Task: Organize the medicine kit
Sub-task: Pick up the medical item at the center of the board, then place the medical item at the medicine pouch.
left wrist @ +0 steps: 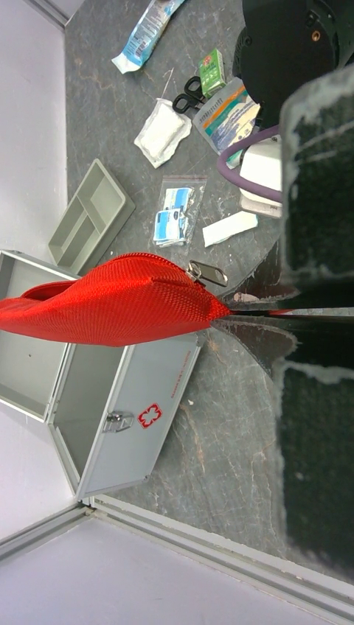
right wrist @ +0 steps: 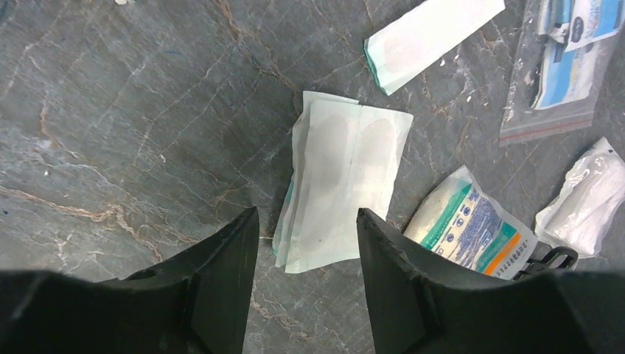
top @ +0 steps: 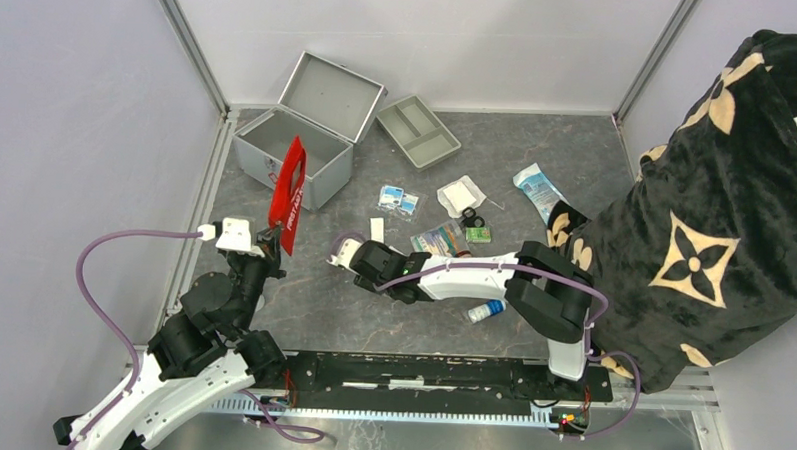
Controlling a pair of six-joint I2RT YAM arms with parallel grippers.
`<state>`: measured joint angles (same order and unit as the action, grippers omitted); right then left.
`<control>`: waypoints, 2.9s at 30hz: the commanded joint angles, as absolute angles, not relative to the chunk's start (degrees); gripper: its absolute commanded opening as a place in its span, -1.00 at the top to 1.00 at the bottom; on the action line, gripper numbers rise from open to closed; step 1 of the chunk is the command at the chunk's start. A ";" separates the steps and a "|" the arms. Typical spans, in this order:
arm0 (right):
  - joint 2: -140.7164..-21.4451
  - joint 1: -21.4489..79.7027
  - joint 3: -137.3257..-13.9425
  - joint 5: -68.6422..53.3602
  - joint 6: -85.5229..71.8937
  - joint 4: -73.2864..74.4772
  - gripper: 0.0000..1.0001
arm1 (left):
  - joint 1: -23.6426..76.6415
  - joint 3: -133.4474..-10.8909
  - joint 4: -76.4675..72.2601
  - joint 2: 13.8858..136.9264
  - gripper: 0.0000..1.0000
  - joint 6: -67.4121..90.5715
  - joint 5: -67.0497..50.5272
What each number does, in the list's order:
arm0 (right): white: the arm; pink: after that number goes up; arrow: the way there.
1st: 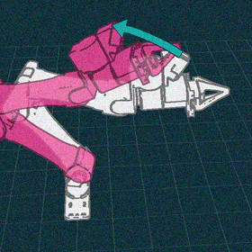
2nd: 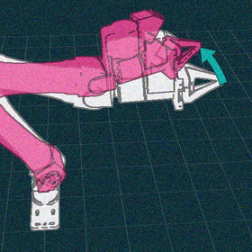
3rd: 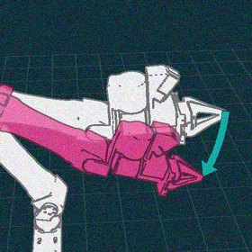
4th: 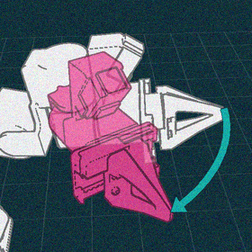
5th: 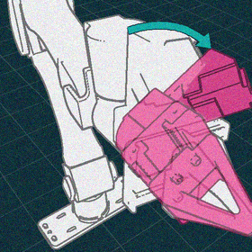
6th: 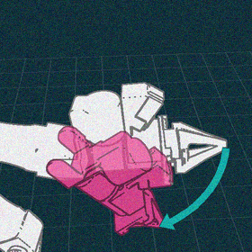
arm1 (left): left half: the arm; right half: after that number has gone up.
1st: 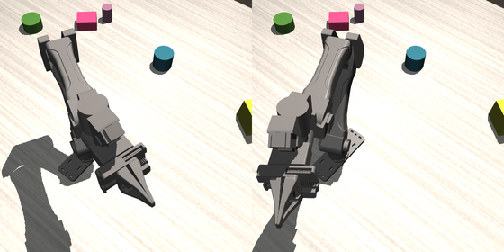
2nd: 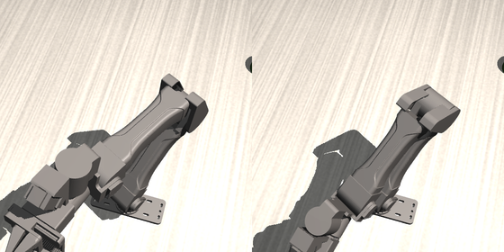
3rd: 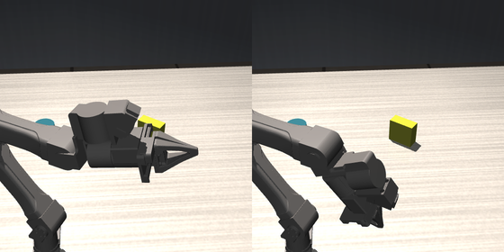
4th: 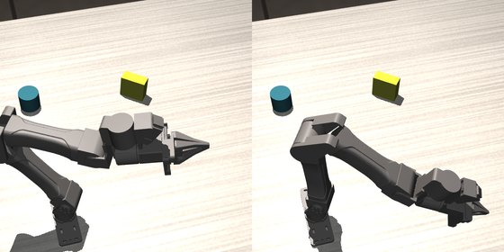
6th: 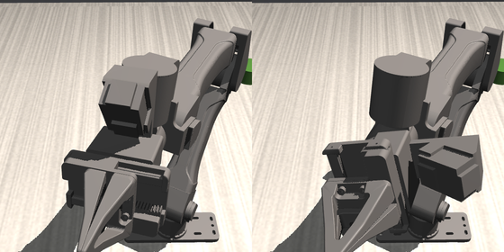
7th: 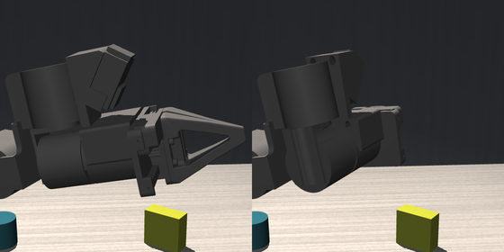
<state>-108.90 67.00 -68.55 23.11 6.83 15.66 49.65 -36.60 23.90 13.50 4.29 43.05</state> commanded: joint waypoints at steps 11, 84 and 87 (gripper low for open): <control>-112.78 66.23 -71.59 26.89 5.98 20.04 0.11 | 49.92 -37.92 22.11 13.88 0.96 6.12 42.80; -64.07 52.22 -69.54 -19.40 46.01 40.10 1.00 | 49.92 -38.61 19.15 30.62 0.96 -1.49 -1.48; -63.81 52.14 -69.79 -17.84 46.22 40.73 1.00 | 49.92 -38.65 19.21 30.67 0.96 -1.73 -2.07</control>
